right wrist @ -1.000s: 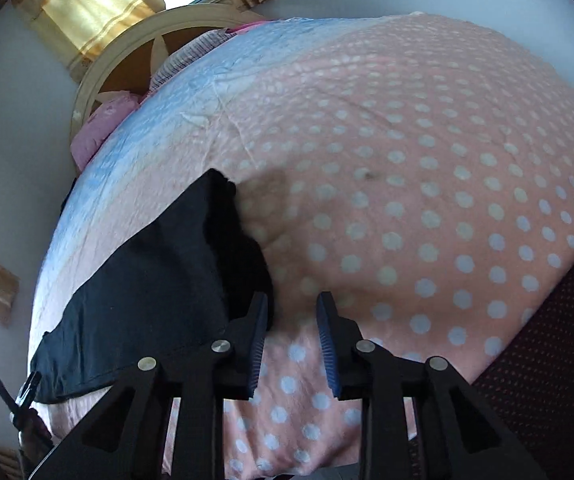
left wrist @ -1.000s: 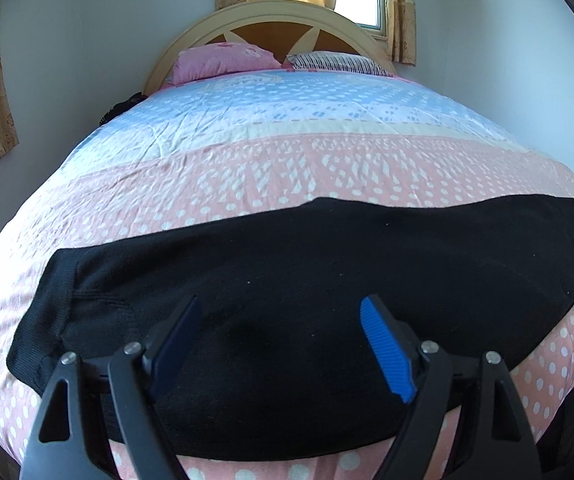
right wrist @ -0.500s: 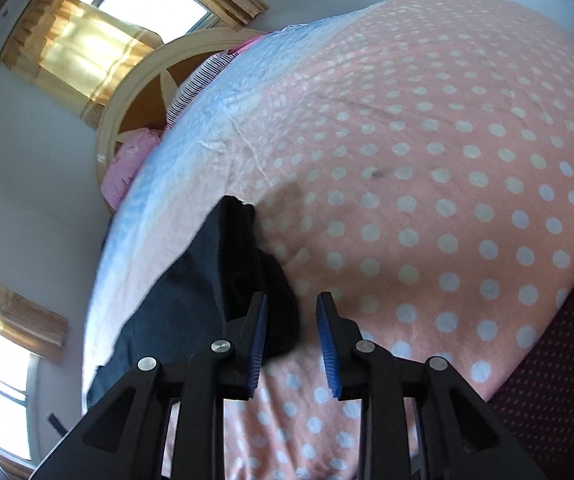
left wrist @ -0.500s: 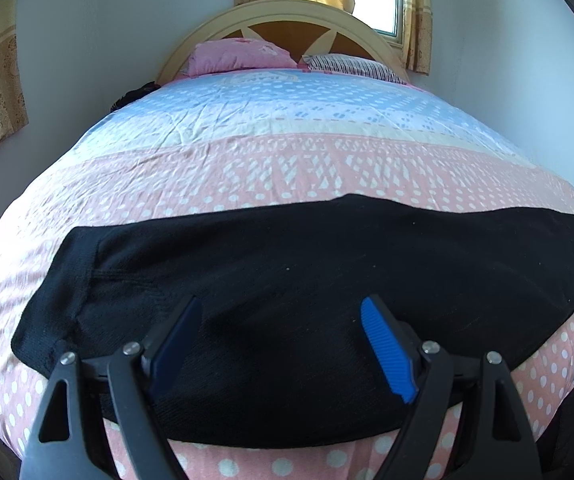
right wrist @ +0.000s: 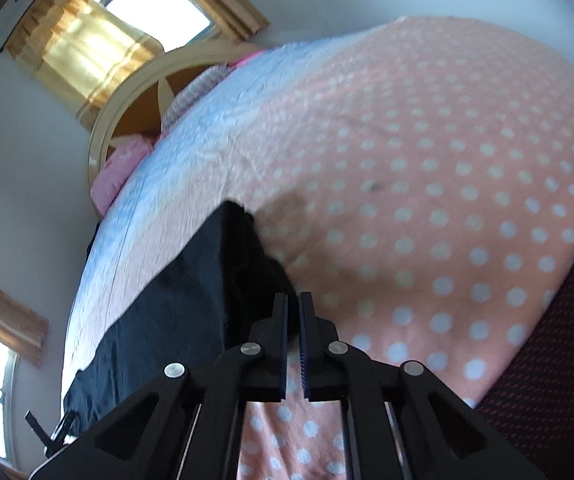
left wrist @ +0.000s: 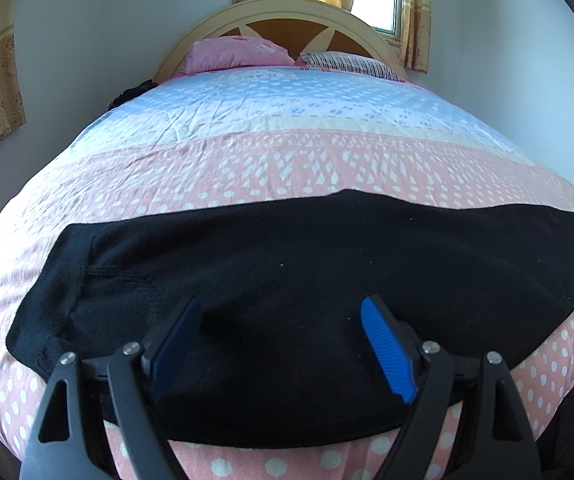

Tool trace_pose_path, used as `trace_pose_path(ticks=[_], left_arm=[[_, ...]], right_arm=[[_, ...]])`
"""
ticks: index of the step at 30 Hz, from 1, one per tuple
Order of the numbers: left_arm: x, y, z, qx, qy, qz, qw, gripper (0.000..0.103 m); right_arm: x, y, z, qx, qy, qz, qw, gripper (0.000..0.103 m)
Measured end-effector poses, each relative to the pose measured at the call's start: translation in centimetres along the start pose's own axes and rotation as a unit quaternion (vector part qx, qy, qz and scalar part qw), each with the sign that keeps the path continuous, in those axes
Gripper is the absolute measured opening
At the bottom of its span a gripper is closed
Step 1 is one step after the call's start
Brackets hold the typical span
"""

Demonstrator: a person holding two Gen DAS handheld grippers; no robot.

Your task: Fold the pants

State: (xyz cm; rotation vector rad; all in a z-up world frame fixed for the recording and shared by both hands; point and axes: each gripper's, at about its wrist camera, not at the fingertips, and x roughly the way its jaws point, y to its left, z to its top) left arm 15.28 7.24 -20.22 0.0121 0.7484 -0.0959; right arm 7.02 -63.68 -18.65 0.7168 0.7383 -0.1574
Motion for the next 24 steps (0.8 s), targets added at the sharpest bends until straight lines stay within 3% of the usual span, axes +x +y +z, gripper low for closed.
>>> trace_pose_path(ticks=[3,7,8,10,15,20,21,23,24], left_arm=[[0.2,0.0,0.1,0.011,-0.002,0.012,0.9999,0.085],[0.8,0.7,0.3,0.006,0.008,0.011,0.9999,0.085],[0.7,0.7,0.3,0.005,0.006,0.010,0.9999,0.085],[0.4,0.6,0.3,0.013,0.002,0.011,0.9999,0.085],[0.4,0.2,0.4,0.022,0.001,0.013,0.9997,0.085],[0.4,-0.2,0.7,0.025,-0.003,0.013,0.9996,0.085],[0.4,-0.3,0.7,0.026,-0.002,0.014,0.9996,0.085],[0.5,-0.2,0.7,0.025,-0.001,0.014,0.9996,0.085],[0.4,-0.2,0.7,0.025,-0.001,0.014,0.9996,0.085]], right_arm=[[1.3,-1.0,0.0,0.006,0.018,-0.030,0.999,0.004],[1.1,-0.8,0.3,-0.001,0.022,-0.009,1.000,0.006],[0.8,-0.9,0.5,0.008,0.017,-0.007,1.000,0.008],[-0.3,0.0,1.1,-0.013,-0.016,-0.051,0.998,0.021],[0.3,3.6,3.7,-0.062,-0.026,-0.005,0.998,0.023],[5.1,5.7,5.3,-0.072,0.032,0.007,0.997,0.023],[6.0,6.0,5.4,-0.078,0.042,0.002,0.996,0.023],[6.3,6.9,5.3,-0.097,0.035,-0.033,0.994,0.004],[6.2,7.4,5.4,-0.102,0.029,-0.035,0.994,0.003]])
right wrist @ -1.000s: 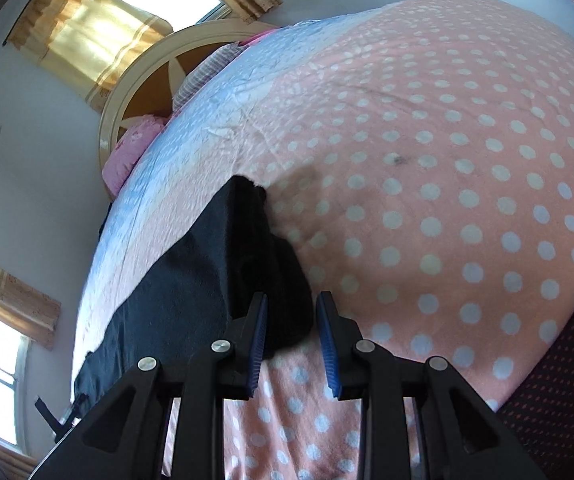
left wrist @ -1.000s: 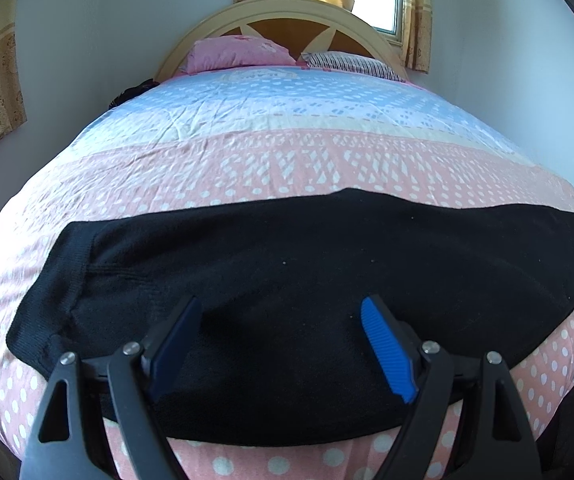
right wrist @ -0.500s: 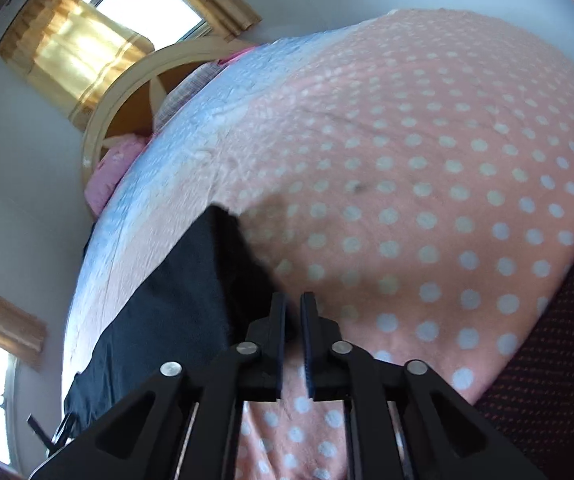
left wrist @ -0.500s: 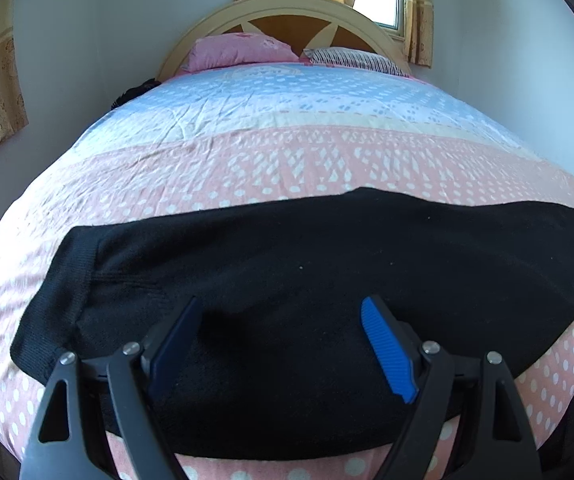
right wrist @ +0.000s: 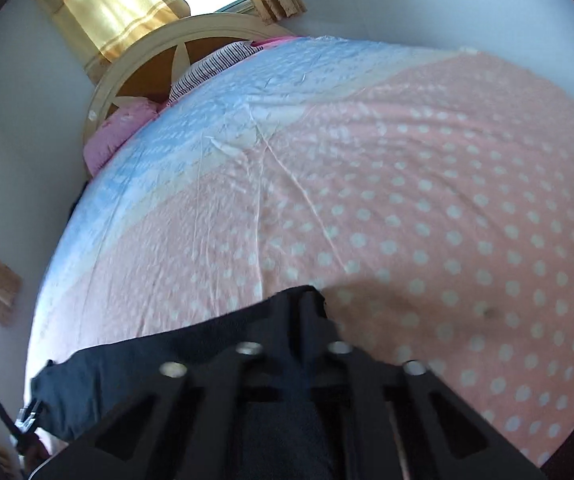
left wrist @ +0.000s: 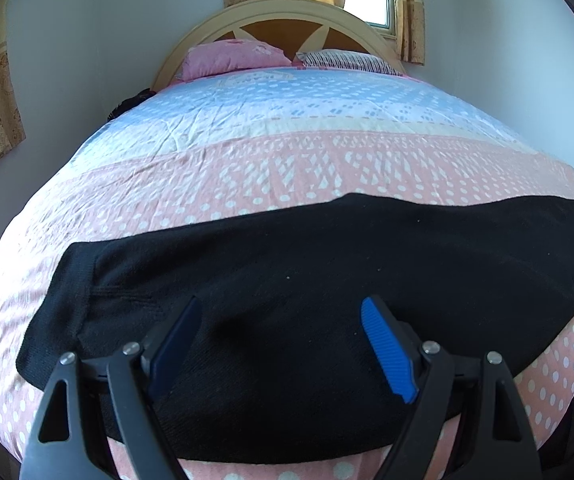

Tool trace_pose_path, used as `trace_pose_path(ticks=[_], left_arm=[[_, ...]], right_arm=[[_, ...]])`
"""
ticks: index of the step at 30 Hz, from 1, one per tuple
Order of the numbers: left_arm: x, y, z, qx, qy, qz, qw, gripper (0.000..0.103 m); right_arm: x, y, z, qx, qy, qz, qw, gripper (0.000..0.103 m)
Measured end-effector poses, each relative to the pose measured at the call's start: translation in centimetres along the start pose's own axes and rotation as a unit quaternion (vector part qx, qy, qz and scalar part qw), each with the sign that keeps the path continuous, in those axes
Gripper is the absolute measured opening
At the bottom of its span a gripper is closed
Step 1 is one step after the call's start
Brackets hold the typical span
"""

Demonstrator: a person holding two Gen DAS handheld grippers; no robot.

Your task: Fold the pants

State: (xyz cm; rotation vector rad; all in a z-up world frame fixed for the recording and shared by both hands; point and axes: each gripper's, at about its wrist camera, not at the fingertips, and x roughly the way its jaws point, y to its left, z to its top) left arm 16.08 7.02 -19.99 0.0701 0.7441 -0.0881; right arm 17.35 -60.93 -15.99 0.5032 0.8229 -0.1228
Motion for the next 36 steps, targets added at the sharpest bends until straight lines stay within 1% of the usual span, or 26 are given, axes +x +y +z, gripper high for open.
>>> trace_pose_path(ticks=[3,4,6,7,8,9,10,12,13,15,18,19,20,22,23,25,27,28,29,31,34,35,36], left_arm=[[-0.1,0.4,0.0,-0.001,-0.002,0.005,1.0000,0.085],[-0.1,0.5,0.0,-0.002,-0.003,0.007,1.0000,0.085],[0.0,0.7,-0.1,-0.004,-0.003,0.011,0.9999,0.085],[0.1,0.8,-0.2,-0.006,-0.001,0.012,0.9999,0.085],[0.2,0.8,-0.3,-0.008,0.000,0.011,0.9999,0.085],[0.3,0.8,-0.4,-0.007,0.001,0.011,0.9999,0.085],[0.3,0.6,-0.4,-0.004,0.000,0.011,0.9999,0.085],[0.1,0.3,-0.4,0.005,-0.002,0.013,0.9999,0.085],[-0.1,0.1,-0.4,0.009,-0.004,0.012,0.9999,0.085],[-0.5,-0.2,-0.4,0.014,-0.009,0.011,0.9998,0.085],[-0.9,-0.8,-0.2,0.020,-0.016,0.008,0.9997,0.087],[-0.9,-1.0,-0.2,0.022,-0.018,0.008,0.9996,0.090],[-0.8,-1.3,-0.2,0.025,-0.019,0.007,0.9995,0.092],[-0.3,-2.0,-0.3,0.033,-0.013,0.010,0.9993,0.093],[0.0,-2.3,-0.4,0.038,-0.007,0.014,0.9992,0.093],[0.5,-2.8,-0.4,0.047,0.007,0.025,0.9986,0.093],[0.5,-2.7,-0.2,0.043,0.012,0.026,0.9987,0.094],[0.5,-2.7,-0.1,0.040,0.016,0.025,0.9988,0.094],[0.5,-2.7,0.1,0.038,0.019,0.025,0.9988,0.094],[0.3,-3.0,0.3,0.041,0.018,0.030,0.9985,0.094],[0.0,-3.6,0.4,0.047,0.011,0.024,0.9986,0.094],[0.0,-3.7,0.5,0.048,0.011,0.023,0.9985,0.094],[0.0,-3.9,0.5,0.049,0.011,0.022,0.9985,0.094]], right_arm=[[-1.1,0.2,0.7,0.005,-0.032,0.004,0.999,0.002],[-1.0,0.0,0.9,0.009,-0.031,0.004,0.999,0.002],[-0.1,-0.6,0.7,0.011,-0.024,-0.009,1.000,0.002],[0.7,-1.2,0.4,0.010,-0.015,-0.012,1.000,0.003],[1.2,-1.7,0.1,0.013,-0.006,-0.005,1.000,0.003],[1.4,-2.2,-0.1,0.019,-0.009,0.000,1.000,0.010],[1.0,-2.5,-0.3,0.025,-0.015,-0.008,1.000,0.033],[-0.6,-3.1,-0.7,0.040,-0.032,-0.018,0.999,0.047],[-1.6,-3.0,-1.1,0.038,-0.040,-0.024,0.998,0.047],[-3.6,-2.2,-2.1,0.010,-0.053,-0.025,0.998,0.047],[-5.3,-0.5,-4.1,-0.037,-0.049,-0.001,0.998,0.047],[-5.1,-0.2,-4.8,-0.050,-0.034,-0.009,0.998,0.047],[-4.4,-0.1,-5.3,-0.057,-0.017,-0.027,0.998,0.047],[-2.6,-0.8,-6.4,-0.071,0.015,-0.095,0.993,0.047],[-2.4,-1.4,-6.7,-0.072,0.009,-0.093,0.993,0.047],[-3.1,-1.9,-6.7,-0.051,0.000,-0.075,0.996,0.047],[-3.9,-2.6,-6.5,-0.016,-0.006,-0.041,0.999,0.047],[-4.3,-3.0,-6.5,0.003,-0.010,-0.017,1.000,0.047],[-4.4,-3.3,-6.6,0.013,-0.009,-0.004,1.000,0.047],[-3.7,-3.5,-6.8,0.019,0.001,0.003,1.000,0.047],[-3.5,-3.2,-7.0,0.018,-0.006,0.001,1.000,0.045],[-3.6,-3.1,-7.1,0.018,-0.004,0.007,1.000,0.042],[-3.5,-2.8,-7.2,0.013,0.001,0.011,1.000,0.028]])
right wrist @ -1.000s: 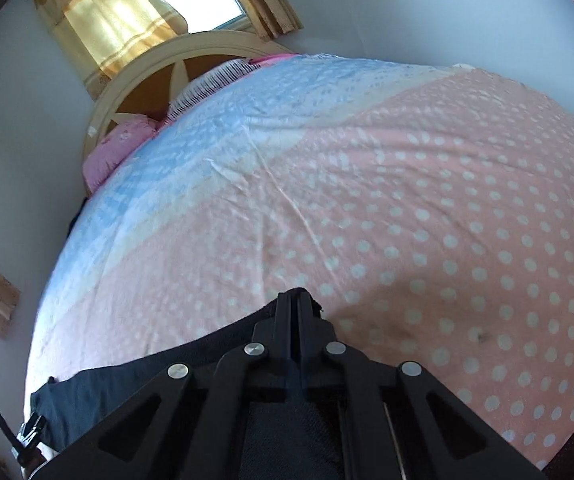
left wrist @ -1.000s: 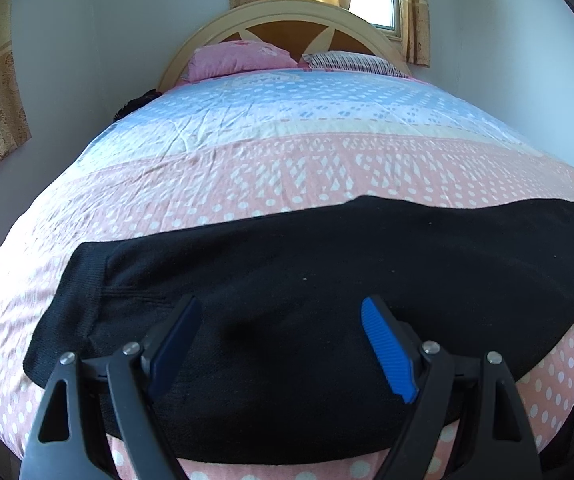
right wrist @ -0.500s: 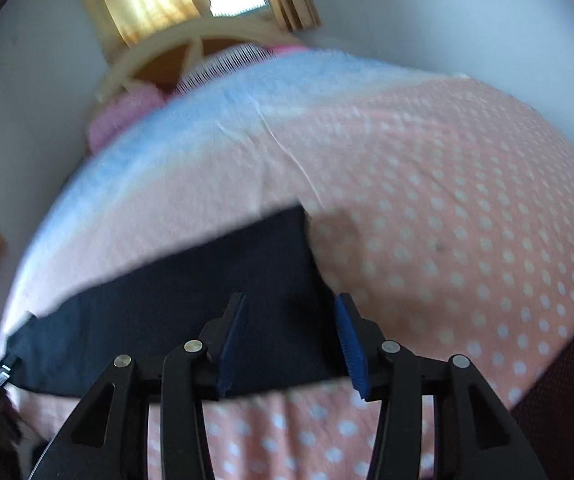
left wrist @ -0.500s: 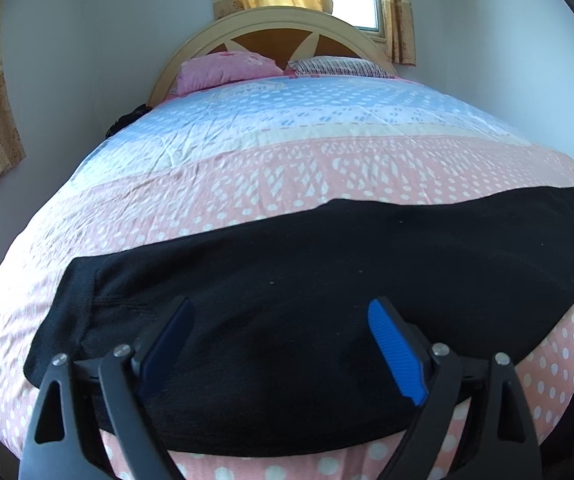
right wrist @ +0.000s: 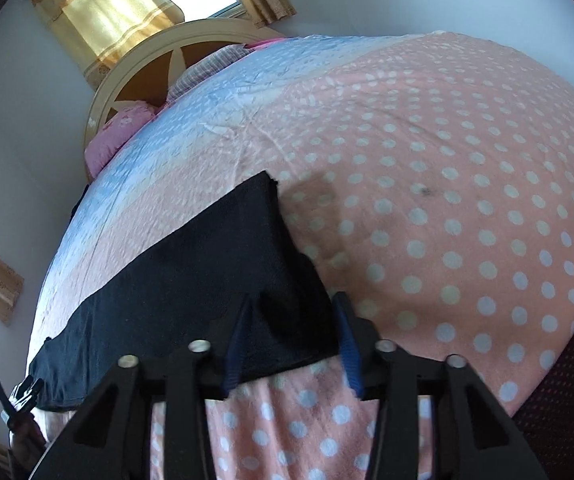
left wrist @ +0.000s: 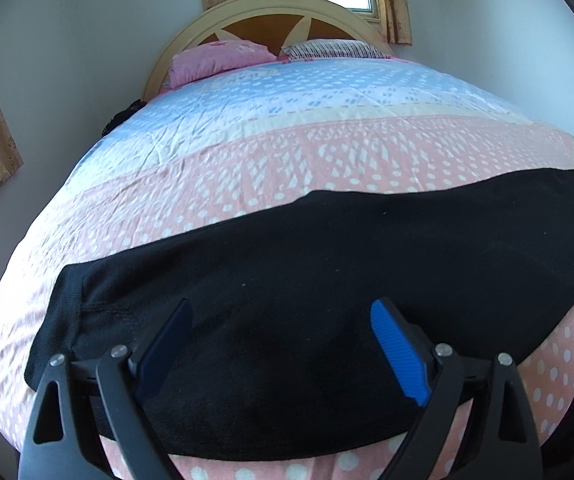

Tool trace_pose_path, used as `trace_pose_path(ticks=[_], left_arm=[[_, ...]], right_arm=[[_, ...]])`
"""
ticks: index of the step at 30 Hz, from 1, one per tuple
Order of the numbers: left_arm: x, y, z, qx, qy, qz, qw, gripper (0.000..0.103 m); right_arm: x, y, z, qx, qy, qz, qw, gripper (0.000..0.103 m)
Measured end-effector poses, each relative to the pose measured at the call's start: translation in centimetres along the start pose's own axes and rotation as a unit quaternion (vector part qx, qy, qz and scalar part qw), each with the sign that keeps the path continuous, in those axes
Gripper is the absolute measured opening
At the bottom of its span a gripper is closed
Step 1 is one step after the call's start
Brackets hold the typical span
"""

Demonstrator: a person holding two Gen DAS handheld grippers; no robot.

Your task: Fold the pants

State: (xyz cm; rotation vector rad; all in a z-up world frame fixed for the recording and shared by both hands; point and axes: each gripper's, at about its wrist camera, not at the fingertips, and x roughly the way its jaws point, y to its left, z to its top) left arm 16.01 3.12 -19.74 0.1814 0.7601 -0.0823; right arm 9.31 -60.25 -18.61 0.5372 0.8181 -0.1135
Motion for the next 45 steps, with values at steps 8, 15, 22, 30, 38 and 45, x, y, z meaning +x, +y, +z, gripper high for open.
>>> trace_pose_path(ticks=[8,15,22,30,38,45], left_arm=[[0.6,-1.3,0.0,0.001,0.007,-0.017,0.9998,0.094],[0.6,-1.1,-0.1,-0.011,0.009,-0.025,0.9996,0.094],[-0.2,-1.2,-0.2,-0.022,0.004,-0.038,0.9990,0.094],[-1.3,-1.5,0.6,-0.037,-0.004,-0.080,0.9961,0.094],[-1.7,-2.3,0.8,-0.050,-0.003,-0.119,0.9916,0.094],[-1.8,-4.0,0.9,-0.053,0.010,-0.166,0.9847,0.094]], right_arm=[[1.0,-0.1,0.4,0.025,0.002,0.021,0.999,0.013],[-1.7,3.9,0.5,-0.013,-0.042,0.020,0.999,0.012],[-3.7,12.8,0.4,-0.106,-0.067,0.046,0.991,0.012],[-2.1,22.9,-1.7,-0.191,-0.040,0.089,0.977,0.012],[4.5,30.2,-7.8,-0.276,0.031,0.107,0.955,0.012],[8.2,31.3,-11.7,-0.328,0.069,0.105,0.936,0.023]])
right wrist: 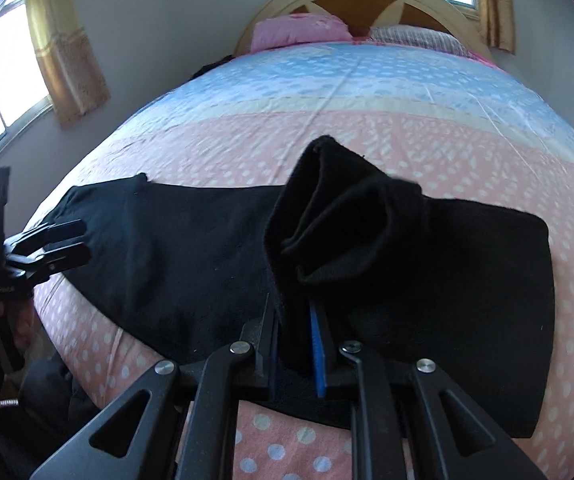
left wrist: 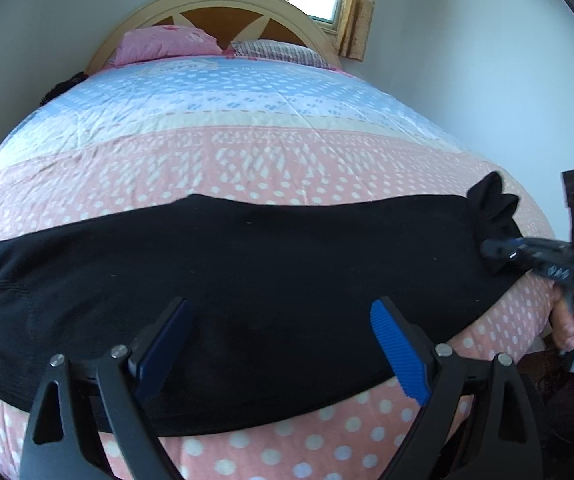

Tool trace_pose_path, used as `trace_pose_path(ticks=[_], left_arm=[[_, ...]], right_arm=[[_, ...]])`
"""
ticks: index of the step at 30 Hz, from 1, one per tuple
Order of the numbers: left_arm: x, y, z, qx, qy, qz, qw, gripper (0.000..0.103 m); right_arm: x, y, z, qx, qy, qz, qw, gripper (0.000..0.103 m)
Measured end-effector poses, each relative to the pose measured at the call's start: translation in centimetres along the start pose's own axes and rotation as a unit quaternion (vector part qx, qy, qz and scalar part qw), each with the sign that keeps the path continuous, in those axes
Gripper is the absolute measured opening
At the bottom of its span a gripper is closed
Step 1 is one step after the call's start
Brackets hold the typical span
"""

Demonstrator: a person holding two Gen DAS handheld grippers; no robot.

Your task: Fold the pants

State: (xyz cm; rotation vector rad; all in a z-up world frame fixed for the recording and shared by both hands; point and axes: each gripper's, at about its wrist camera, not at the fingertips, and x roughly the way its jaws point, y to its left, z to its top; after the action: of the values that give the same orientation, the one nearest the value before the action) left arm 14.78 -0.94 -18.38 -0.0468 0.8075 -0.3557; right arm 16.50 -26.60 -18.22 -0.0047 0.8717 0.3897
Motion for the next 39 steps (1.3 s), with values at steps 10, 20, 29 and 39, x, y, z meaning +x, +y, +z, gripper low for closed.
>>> trace_pose_path(ticks=[10,20,29,39], left_arm=[[2.7,-6.4,2.6,0.036,0.024,-0.078,0.9960,0.093],[7.9,-14.4,6.4,0.065,0.058,-0.141,0.9861,0.080],[11.3,-16.4,6.8,0.029,0.095,-0.168,0.9807,0.054],[9.7,-15.4,7.8,-0.006,0.102,-0.197,0.9751,0.011]], right_arm=[[-4.2,-4.6,-1.8,0.048,-0.074,0.084,0.993,0.048],[-6.9,-11.8,-2.8,0.201,-0.157,0.063,0.965,0.048],[-7.4,-12.1,-2.9,0.205,-0.174,0.051,0.962,0.049],[-8.1,-12.5,-3.3,0.210,-0.200,0.034,0.957,0.053]])
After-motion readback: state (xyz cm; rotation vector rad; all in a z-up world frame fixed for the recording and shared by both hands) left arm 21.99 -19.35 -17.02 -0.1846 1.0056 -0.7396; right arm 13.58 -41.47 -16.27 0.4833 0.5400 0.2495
